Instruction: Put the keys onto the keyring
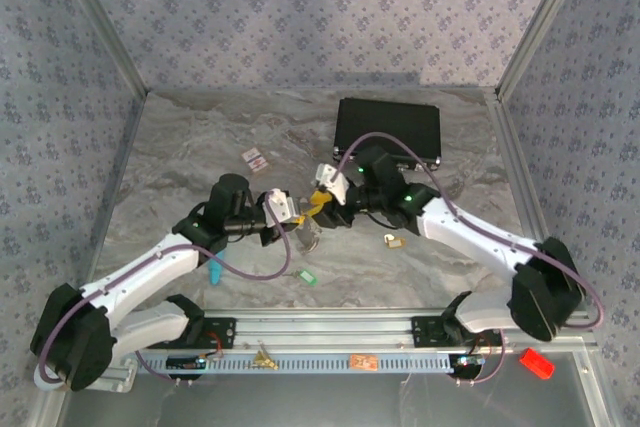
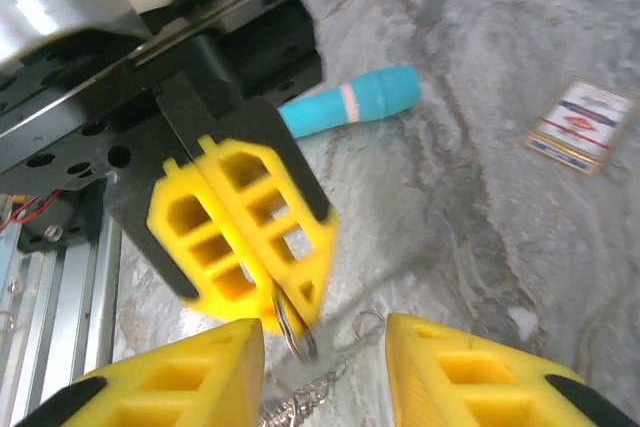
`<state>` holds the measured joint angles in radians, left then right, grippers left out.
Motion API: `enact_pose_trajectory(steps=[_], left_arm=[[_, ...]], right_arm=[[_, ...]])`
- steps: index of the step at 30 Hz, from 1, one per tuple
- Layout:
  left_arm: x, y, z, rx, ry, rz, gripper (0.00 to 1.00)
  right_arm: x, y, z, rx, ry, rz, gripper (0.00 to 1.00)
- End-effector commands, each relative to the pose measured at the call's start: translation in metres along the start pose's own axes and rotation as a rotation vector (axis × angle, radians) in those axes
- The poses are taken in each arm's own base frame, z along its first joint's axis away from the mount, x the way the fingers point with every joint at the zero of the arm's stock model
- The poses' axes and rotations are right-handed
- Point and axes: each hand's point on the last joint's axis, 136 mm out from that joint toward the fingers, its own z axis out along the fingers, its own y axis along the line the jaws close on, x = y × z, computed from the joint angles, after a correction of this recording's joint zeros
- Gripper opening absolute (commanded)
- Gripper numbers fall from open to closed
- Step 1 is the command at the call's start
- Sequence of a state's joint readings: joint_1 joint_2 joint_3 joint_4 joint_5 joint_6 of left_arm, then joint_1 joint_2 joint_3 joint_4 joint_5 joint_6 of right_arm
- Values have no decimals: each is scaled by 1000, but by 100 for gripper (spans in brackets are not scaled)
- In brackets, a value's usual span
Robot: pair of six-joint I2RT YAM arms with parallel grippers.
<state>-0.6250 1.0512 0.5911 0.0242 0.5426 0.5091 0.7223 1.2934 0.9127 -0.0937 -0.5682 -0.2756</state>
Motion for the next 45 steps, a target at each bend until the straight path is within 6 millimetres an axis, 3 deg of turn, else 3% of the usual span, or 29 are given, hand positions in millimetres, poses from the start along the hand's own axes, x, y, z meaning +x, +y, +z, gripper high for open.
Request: enact_pose_trajectory(steps=[1, 4, 6, 11, 19, 27, 36, 39, 45], left_arm=[[-14, 5, -5, -53, -54, 78, 0], [-12, 1, -4, -65, -55, 160, 0], [-12, -2, -4, -74, -74, 222, 0], [-11, -7, -2, -79, -68, 298, 0], [-14, -9, -4, -89, -82, 326, 0], [-14, -14, -3, -66, -87, 322, 0], [-14, -16, -4, -57, -88, 318, 0], [-15, -16, -4, -53, -86, 316, 0], [-15, -14, -6, -67, -74, 308, 0]], right_arm=[[-14, 7, -23, 64, -153, -191, 44], [16, 16, -17, 136, -74, -453, 46], [26, 11, -13, 170, -8, -478, 40], [15, 19, -9, 133, -60, -474, 33], [18, 31, 5, 54, -50, -480, 29], [9, 22, 9, 103, -72, -489, 25], [5, 28, 15, 71, -86, -496, 24], [2, 29, 16, 67, -98, -497, 20], [3, 30, 17, 55, -87, -496, 0]])
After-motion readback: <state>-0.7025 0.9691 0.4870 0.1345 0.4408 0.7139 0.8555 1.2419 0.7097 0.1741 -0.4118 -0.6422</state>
